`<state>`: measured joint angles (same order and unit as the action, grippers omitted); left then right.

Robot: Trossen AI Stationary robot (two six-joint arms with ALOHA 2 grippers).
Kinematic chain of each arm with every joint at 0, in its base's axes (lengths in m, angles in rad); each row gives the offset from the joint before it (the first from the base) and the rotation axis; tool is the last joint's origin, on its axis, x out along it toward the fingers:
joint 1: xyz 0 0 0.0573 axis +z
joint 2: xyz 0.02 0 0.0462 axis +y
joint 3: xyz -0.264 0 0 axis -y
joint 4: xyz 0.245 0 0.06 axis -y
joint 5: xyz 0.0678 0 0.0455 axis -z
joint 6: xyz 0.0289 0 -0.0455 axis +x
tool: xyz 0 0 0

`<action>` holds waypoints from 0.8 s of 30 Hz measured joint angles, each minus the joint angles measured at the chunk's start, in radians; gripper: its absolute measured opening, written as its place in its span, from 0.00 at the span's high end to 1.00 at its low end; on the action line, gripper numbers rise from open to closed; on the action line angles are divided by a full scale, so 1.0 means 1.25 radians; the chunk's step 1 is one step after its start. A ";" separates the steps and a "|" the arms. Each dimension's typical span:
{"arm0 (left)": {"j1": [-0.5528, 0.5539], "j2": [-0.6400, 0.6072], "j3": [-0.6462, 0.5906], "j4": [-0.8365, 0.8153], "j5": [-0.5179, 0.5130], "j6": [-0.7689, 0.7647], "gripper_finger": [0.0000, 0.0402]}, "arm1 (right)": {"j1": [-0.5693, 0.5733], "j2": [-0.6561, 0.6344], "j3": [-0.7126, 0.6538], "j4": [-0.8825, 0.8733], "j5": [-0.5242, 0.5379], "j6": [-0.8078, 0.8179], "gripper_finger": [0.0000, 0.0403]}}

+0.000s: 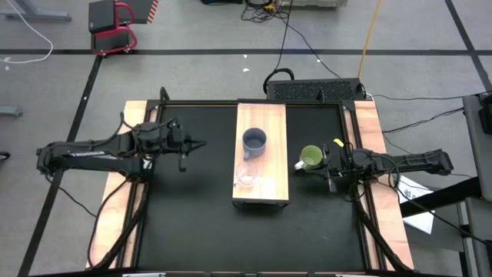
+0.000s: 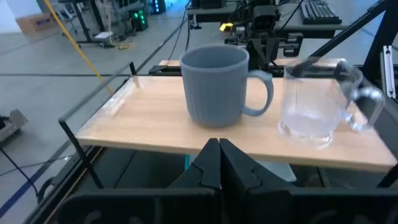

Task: Stack small to large cups/mugs on shelf
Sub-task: Put the green mug on the shelf

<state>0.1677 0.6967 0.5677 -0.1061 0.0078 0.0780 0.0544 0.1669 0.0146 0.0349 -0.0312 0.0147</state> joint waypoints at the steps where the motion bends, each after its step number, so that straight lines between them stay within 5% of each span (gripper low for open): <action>1: 0.000 -0.007 -0.026 0.030 0.000 0.002 1.00 | 0.000 0.000 0.000 0.001 0.000 0.000 1.00; 16: 0.002 -0.041 -0.435 0.583 0.000 0.014 1.00 | 0.000 0.000 0.000 0.124 -0.027 -0.001 1.00; 24: 0.002 -0.058 -0.446 0.641 0.026 0.062 1.00 | 0.000 0.000 0.000 0.224 -0.019 -0.009 1.00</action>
<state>0.1696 0.6243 0.0101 0.6953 0.0406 0.1554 0.0544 0.1665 0.0145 0.3152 -0.0555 0.0031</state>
